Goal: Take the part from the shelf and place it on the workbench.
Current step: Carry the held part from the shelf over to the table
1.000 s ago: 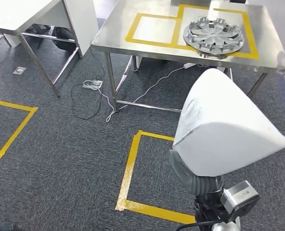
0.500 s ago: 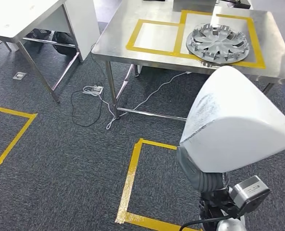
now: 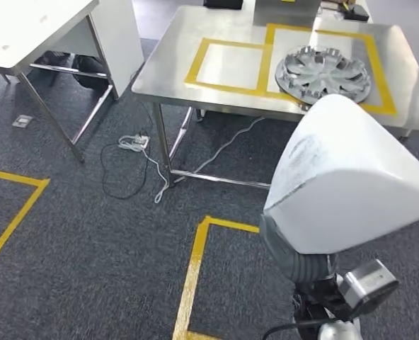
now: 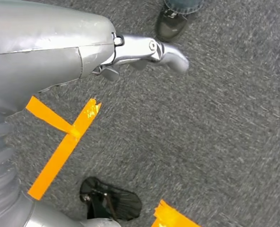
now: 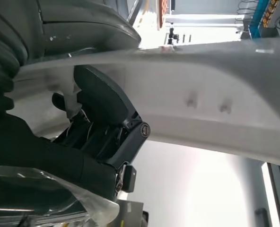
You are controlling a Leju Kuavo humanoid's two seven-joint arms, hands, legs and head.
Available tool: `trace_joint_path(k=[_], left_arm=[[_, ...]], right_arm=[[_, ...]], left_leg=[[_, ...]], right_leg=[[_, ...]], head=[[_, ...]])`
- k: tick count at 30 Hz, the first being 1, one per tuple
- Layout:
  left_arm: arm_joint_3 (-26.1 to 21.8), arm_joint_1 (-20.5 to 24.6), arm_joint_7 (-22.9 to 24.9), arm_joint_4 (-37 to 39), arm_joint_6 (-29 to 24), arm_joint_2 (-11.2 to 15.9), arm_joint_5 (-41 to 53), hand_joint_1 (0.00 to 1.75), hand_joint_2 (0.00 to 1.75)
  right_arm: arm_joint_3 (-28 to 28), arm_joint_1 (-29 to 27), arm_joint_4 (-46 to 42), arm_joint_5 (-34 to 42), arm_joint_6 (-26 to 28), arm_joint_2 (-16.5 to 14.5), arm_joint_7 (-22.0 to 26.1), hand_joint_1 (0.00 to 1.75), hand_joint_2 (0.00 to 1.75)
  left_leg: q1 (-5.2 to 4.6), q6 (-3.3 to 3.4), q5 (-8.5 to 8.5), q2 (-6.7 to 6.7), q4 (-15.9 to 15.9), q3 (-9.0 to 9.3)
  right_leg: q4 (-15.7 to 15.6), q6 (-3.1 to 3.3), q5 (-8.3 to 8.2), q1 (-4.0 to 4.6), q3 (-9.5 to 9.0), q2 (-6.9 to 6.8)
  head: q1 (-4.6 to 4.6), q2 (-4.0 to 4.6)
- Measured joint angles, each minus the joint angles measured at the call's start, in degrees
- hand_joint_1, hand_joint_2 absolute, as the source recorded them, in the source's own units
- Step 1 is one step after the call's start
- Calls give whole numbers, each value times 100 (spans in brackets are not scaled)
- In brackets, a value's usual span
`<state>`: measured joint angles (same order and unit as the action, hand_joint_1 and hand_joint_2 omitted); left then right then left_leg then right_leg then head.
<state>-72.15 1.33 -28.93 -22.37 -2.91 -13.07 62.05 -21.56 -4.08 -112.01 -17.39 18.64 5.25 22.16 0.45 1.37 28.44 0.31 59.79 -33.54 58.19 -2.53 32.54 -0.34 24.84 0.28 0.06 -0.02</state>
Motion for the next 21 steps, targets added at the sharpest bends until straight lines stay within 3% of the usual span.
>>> trace_joint_path(k=[1, 3, 4, 6, 7, 8, 9, 11, 12, 13, 15, 16, 18, 19, 21], left_arm=[[0, -6, -1, -1, -1, -2, 1, 0, 175], [1, -4, -3, -3, -4, -1, 1, 0, 175], [0, -1, -3, -4, -6, 3, 1, 0, 175], [-1, -10, -3, -5, -8, 6, 1, 0, 175], [-1, -20, -3, -5, -8, 6, 1, 0, 175], [-2, -28, -3, -5, -9, 7, 1, 0, 175], [-2, -33, -3, -5, -9, 8, 1, 0, 175], [-2, -38, -3, -5, -10, 7, 1, 0, 175], [-2, -36, -3, -5, -10, 4, 2, 0, 175], [-1, -26, -3, -5, -10, -1, 2, 0, 175], [6, 34, -3, -6, -11, -7, 7, 0, 175], [11, 72, -3, -7, -12, -13, 11, 0, 175], [25, 115, -3, -8, -14, -21, 27, 0, 175], [29, 109, -3, -8, -15, -27, 31, 0, 175], [31, 67, -1, -9, -19, -17, 37, 0, 175]], right_arm=[[3, 3, -6, -5, 1, 0, 2, 175, 175], [15, 7, -6, -19, 1, 0, 3, 175, 175], [21, 4, -5, -26, 1, 0, 3, 175, 175], [30, -16, -4, -39, 1, 0, -2, 175, 175], [32, -25, -3, -44, 1, 0, -3, 175, 175], [34, -34, -2, -50, 1, 0, -4, 175, 175], [38, -44, -1, -53, 1, 0, -4, 175, 175], [48, -80, 7, -57, 1, 0, -6, 175, 175], [52, -92, 6, -58, 1, 0, -8, 175, 175], [56, -100, -6, -59, 1, 0, -9, 175, 175], [59, -79, -47, -63, -1, -4, -8, 175, 175], [60, -70, -64, -65, -3, -9, -7, 175, 175], [63, -62, -71, -67, -10, -17, -11, 175, 175], [65, -68, -69, -67, -13, -17, -13, 175, 175], [66, -84, -65, -67, -17, -17, -13, 175, 175]], left_leg=[[12, 46, -10, 4, -50, 102], [24, 99, 48, 6, -112, 291], [22, 115, 102, 9, -138, 368], [15, 123, 230, 24, -205, 551], [12, 122, 304, 33, -237, 666], [6, 119, 389, 41, -266, 794], [1, 115, 483, 46, -291, 923], [-9, 93, 691, 56, -321, 1162], [-6, 65, 796, 59, -354, 1273], [0, 27, 853, 61, -371, 1395], [12, -55, 763, 59, -211, 1502], [11, -85, 609, 53, 79, 1421], [10, -120, 457, 42, 871, 945], [13, -132, 564, 38, 1194, 655], [21, -159, 1129, 38, 1442, 157]], right_leg=[[191, -28, -76, 0, 51, 0], [790, -45, -126, -3, 455, -3], [1112, -50, -44, -4, 744, -5], [1465, -63, 373, -4, 1287, -6], [1430, -68, 574, -2, 1462, -7], [1261, -59, 643, -1, 1568, -8], [987, -36, 500, -1, 1621, -10], [418, 23, -360, 16, 1619, -25], [258, 52, -698, 39, 1561, -27], [183, 86, -879, 62, 1481, -19], [144, 159, -759, 81, 1240, 3], [102, 196, -711, 64, 1113, 3], [19, 248, -609, 22, 860, -9], [-18, 263, -540, 12, 750, -4], [-82, 266, -398, -2, 541, 34]], head=[[-16, 2], [-65, 3], [-87, 3], [-110, 2], [-118, 2], [-125, 2], [-134, 2], [-142, 2], [-139, 2], [-138, 2], [-140, 2], [-137, 2], [-113, 2], [-101, 2], [-95, 2]])
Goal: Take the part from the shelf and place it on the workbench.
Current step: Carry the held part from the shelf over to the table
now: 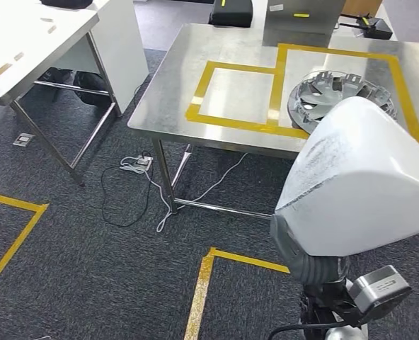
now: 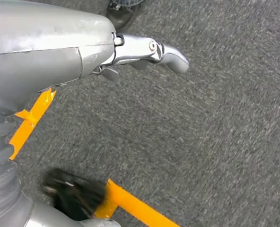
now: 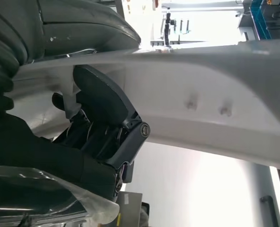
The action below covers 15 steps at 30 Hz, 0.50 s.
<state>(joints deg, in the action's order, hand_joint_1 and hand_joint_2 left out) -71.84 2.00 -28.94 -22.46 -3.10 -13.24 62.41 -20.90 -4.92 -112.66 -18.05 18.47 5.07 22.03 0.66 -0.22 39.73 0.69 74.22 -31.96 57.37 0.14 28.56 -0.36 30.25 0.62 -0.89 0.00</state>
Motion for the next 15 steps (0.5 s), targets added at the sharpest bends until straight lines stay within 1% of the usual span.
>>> trace_joint_path(k=[1, 2, 3, 4, 5, 6, 7, 8, 9, 10, 11, 12, 13, 14, 15], left_arm=[[-2, -21, 0, 0, -2, 9, 1, 0, 175], [-4, -39, 0, 1, -4, 17, 1, 0, 175], [-5, -53, 0, 1, -5, 24, 1, 0, 175], [-5, -70, 0, 1, -5, 28, 1, 0, 175], [-5, -86, 1, 1, -5, 31, 2, 0, 175], [-4, -94, 2, 1, -5, 31, 3, 0, 175], [-4, -96, 3, 2, -7, 30, 4, 0, 175], [-4, -86, 4, 2, -9, 29, 6, 0, 175], [-3, -72, 3, 2, -10, 26, 9, 0, 175], [-2, -65, 2, 2, -13, 22, 10, 0, 175], [0, -61, 0, 1, -15, 23, 13, 0, 175], [2, -58, -2, 1, -19, 25, 15, 0, 175], [2, -57, -2, 0, -23, 28, 14, 0, 175], [2, -56, -2, -1, -27, 32, 14, 0, 175], [2, -56, -2, -1, -30, 31, 15, 0, 175]], right_arm=[[1, -6, 1, 0, -2, 0, 1, 175, 175], [1, -9, 3, 0, -5, 0, 1, 175, 175], [1, -10, 4, 0, -9, 0, 0, 175, 175], [3, -7, 7, 1, -16, 0, -3, 175, 175], [5, 2, 14, 3, -27, 0, -13, 175, 175], [11, 16, 19, 6, -41, -1, -22, 175, 175], [19, 36, 25, 9, -57, -1, -34, 175, 175], [32, 58, 29, 11, -69, -2, -44, 175, 175], [46, 79, 29, 11, -77, -2, -48, 175, 175], [62, 97, 31, 12, -80, -2, -51, 175, 175], [80, 116, 33, 12, -79, -2, -51, 175, 175], [95, 129, 38, 13, -78, -2, -51, 175, 175], [108, 136, 45, 14, -77, -2, -54, 175, 175], [122, 141, 53, 16, -76, -2, -59, 175, 175], [137, 139, 64, 17, -76, -2, -63, 175, 175]], left_leg=[[0, -9, 280, 0, -47, -186], [0, -15, 412, 0, -184, -335], [-1, -9, 317, -1, -400, -444], [-3, 11, -90, -9, -690, -519], [-13, 26, -634, -18, -964, -564], [-25, 49, -1076, -25, -1167, -572], [-37, 76, -1392, -29, -1300, -565], [-46, 102, -1459, -25, -1353, -540], [-37, 141, -1416, -15, -1390, -483], [-27, 181, -1409, -4, -1438, -421], [-17, 220, -1383, 3, -1479, -349], [-8, 250, -1351, 10, -1513, -275], [-9, 270, -1298, 9, -1535, -212], [-10, 281, -1239, 9, -1546, -151], [-11, 283, -1167, 10, -1550, -80]], right_leg=[[-18, -6, 81, -7, -110, 17], [-28, -18, 172, -12, -221, 29], [-31, -35, 268, -18, -337, 32], [-35, -54, 366, -21, -428, 29], [-34, -81, 464, -17, -514, 32], [-53, -115, 546, -12, -576, 36], [-72, -154, 594, -6, -650, 40], [-81, -197, 602, -1, -713, 45], [-71, -232, 584, -1, -731, 41], [30, -258, 535, -2, -710, 31], [233, -279, 493, -3, -581, 18], [533, -296, 492, -6, -377, 5], [888, -313, 555, -10, -118, -6], [1212, -326, 699, -14, 166, -11], [1439, -334, 885, -17, 426, -13]], head=[[-1, 0], [2, 0], [1, 0], [3, 0], [6, 0], [10, 0], [15, 0], [17, 0], [18, 0], [12, 0], [5, -1], [-2, -1], [-11, -1], [-15, -1], [-20, 0]])
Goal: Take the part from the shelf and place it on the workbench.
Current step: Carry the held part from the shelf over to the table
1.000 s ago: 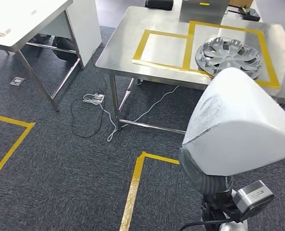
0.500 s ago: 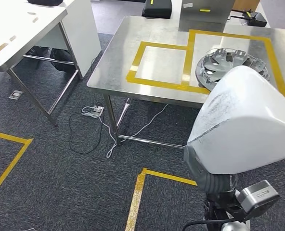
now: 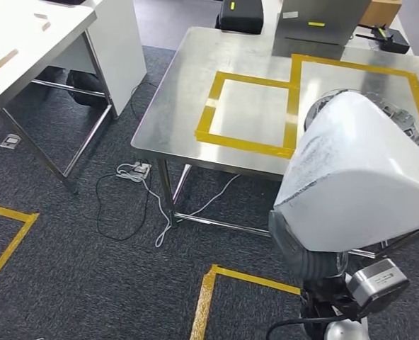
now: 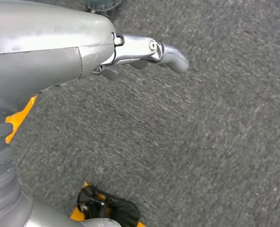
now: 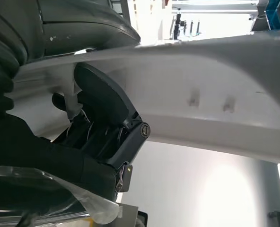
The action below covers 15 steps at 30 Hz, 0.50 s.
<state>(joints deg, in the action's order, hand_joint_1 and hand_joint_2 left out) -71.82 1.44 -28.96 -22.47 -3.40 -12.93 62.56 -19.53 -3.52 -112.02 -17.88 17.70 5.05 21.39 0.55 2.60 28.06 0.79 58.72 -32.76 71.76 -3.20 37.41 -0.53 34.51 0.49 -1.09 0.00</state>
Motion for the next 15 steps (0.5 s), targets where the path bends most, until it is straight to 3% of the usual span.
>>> trace_joint_path(k=[1, 2, 3, 5, 7, 10, 11, 13, 15], left_arm=[[0, -2, 0, 0, -2, -2, 0, 0, 175], [0, -4, 0, 0, -3, -4, 1, 0, 175], [0, -6, 0, 0, -6, -5, 1, 0, 175], [0, -5, 0, 0, -16, -4, 5, 0, 175], [1, 6, 0, 0, -32, -7, 13, 0, 175], [7, 53, -2, 0, -56, -12, 32, 0, 175], [10, 76, -3, 1, -61, -13, 38, 0, 175], [19, 104, -4, 4, -68, -11, 45, 0, 175], [26, 96, -4, 9, -74, -7, 50, 0, 175]], right_arm=[[14, -2, 11, 1, 0, 0, -5, 175, 175], [29, -3, 22, 2, 0, 0, -9, 175, 175], [46, -2, 32, 2, -1, 0, -14, 175, 175], [93, 1, 57, 2, -11, 0, -28, 175, 175], [144, 20, 87, 13, -39, 0, -64, 175, 175], [211, 95, 103, 62, -112, -4, -130, 175, 175], [234, 125, 107, 74, -129, -7, -147, 175, 175], [270, 185, 123, 73, -149, -14, -183, 175, 175], [297, 237, 152, 56, -177, -14, -225, 175, 175]], left_leg=[[0, 0, 77, 3, 0, 85], [0, -3, 158, 8, -1, 187], [0, -10, 244, 13, -1, 299], [-5, -40, 427, 17, 3, 508], [-8, -107, 577, 20, -20, 642], [-2, -218, 543, 16, 91, 707], [-3, -247, 463, 8, 314, 601], [3, -290, 442, -4, 962, 166], [9, -315, 749, -7, 1483, -308]], right_leg=[[90, -4, 162, -1, 197, -1], [27, -6, 211, -2, 320, -2], [-172, -3, 104, -2, 378, -2], [-769, 31, -581, 5, 390, -14], [-1111, 112, -1081, 40, 326, -26], [-1215, 237, -1085, 57, 139, -14], [-1272, 270, -1060, 44, 55, -19], [-1363, 321, -986, 20, -120, -30], [-1404, 344, -870, 16, -288, -23]], head=[[-6, 0], [-12, 0], [-18, 0], [-14, 0], [-9, 0], [-13, 0], [-5, -1], [10, -2], [14, -2]])
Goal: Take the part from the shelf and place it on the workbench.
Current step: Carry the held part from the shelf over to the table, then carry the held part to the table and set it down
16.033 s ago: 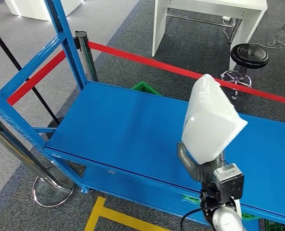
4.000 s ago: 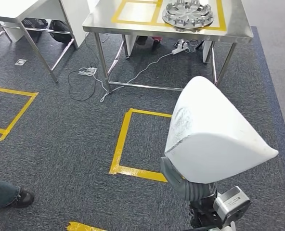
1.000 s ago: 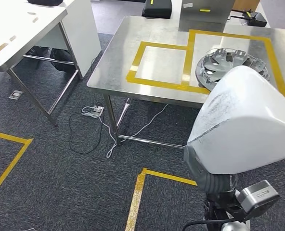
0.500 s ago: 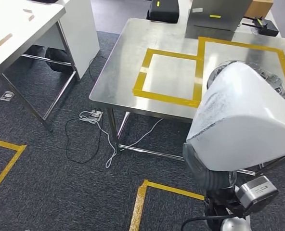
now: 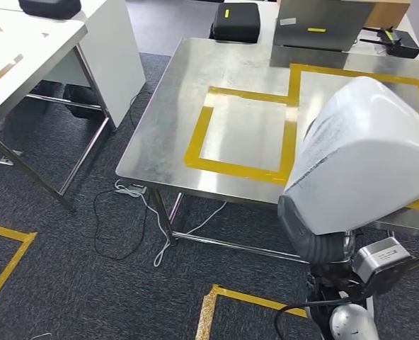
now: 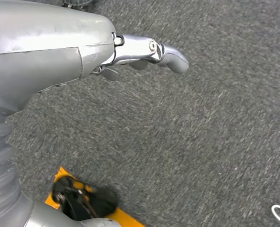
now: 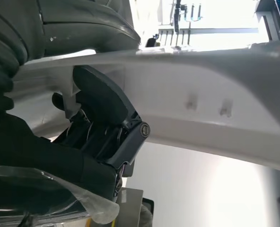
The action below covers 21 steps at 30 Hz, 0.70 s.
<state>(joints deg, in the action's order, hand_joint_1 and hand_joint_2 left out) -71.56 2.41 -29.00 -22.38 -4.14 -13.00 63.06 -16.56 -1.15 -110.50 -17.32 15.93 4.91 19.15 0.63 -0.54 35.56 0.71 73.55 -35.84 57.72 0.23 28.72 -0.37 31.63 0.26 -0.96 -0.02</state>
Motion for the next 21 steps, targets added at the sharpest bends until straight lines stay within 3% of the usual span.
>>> trace_joint_path(k=[2, 3, 4, 6, 7, 8, 11, 12, 14, 16, 17, 18, 19, 21], left_arm=[[3, -15, 0, 2, -4, 13, 0, 0, 175], [4, -19, 0, 3, -5, 18, 0, 0, 175], [5, -24, 1, 4, -5, 23, 0, 0, 175], [10, -42, 2, 8, -5, 35, 2, 0, 175], [13, -50, 2, 12, -7, 41, 3, 0, 175], [16, -51, 2, 15, -9, 46, 4, 0, 175], [40, -26, -1, 21, -14, 42, 13, 0, 175], [51, -15, -1, 21, -14, 41, 16, 0, 175], [67, -2, -2, 21, -14, 43, 31, 0, 175], [83, 5, 1, 22, -12, 37, 51, 0, 175], [93, 5, 2, 23, -10, 33, 60, 0, 175], [103, 4, 3, 23, -8, 32, 61, 0, 175], [113, 4, 4, 23, -6, 31, 62, 0, 175], [132, 10, 15, 25, -3, 28, 69, 0, 175]], right_arm=[[23, 38, 33, -5, -30, -1, -39, 175, 175], [35, 64, 51, -4, -41, -1, -55, 175, 175], [46, 93, 71, -2, -49, -1, -72, 175, 175], [67, 161, 133, -1, -55, -1, -105, 175, 175], [75, 191, 168, -1, -55, -1, -125, 175, 175], [85, 221, 199, -1, -54, -1, -145, 175, 175], [122, 343, 244, -5, -50, 0, -196, 175, 175], [133, 391, 258, -10, -50, 1, -208, 175, 175], [154, 455, 297, -26, -50, 1, -239, 175, 175], [165, 488, 349, -49, -51, 1, -283, 175, 175], [170, 504, 378, -65, -52, 1, -305, 175, 175], [176, 524, 406, -81, -53, 1, -328, 175, 175], [187, 548, 436, -97, -55, 1, -356, 175, 175], [212, 605, 526, -121, -63, 1, -417, 175, 175]], left_leg=[[-2, 0, 286, 0, 33, -285], [-6, 10, 231, -1, -145, -341], [-11, 29, -11, -3, -420, -358], [-35, 79, -776, -13, -998, -375], [-52, 103, -1045, -16, -1163, -370], [-66, 131, -1166, -20, -1255, -364], [-54, 232, -1105, -14, -1399, -170], [-41, 261, -1086, -10, -1441, -85], [-27, 295, -1004, -4, -1486, 57], [-26, 302, -877, 2, -1493, 194], [-26, 300, -806, 6, -1493, 283], [-27, 294, -732, 11, -1493, 386], [-27, 284, -652, 16, -1493, 497], [-34, 245, -502, 31, -1489, 672]], right_leg=[[-12, -6, 151, 0, -201, 18], [-14, -18, 239, 0, -315, 23], [-18, -32, 329, 0, -416, 22], [-19, -73, 494, 13, -568, 32], [-42, -101, 558, 16, -597, 40], [-50, -140, 584, 19, -647, 48], [58, -239, 514, 13, -684, 39], [262, -257, 487, 12, -562, 33], [925, -286, 604, 7, -82, 22], [1385, -311, 962, 2, 412, 20], [1397, -324, 1086, 1, 561, 19], [1256, -330, 1062, 1, 636, 18], [991, -326, 848, 1, 658, 18], [416, -272, 74, 15, 648, 9]], head=[[1, 0], [2, 0], [2, 0], [-4, 1], [-7, 1], [-11, 2], [-19, 2], [-29, 1], [-49, 1], [-48, 2], [-50, 2], [-51, 2], [-51, 2], [-49, 2]])
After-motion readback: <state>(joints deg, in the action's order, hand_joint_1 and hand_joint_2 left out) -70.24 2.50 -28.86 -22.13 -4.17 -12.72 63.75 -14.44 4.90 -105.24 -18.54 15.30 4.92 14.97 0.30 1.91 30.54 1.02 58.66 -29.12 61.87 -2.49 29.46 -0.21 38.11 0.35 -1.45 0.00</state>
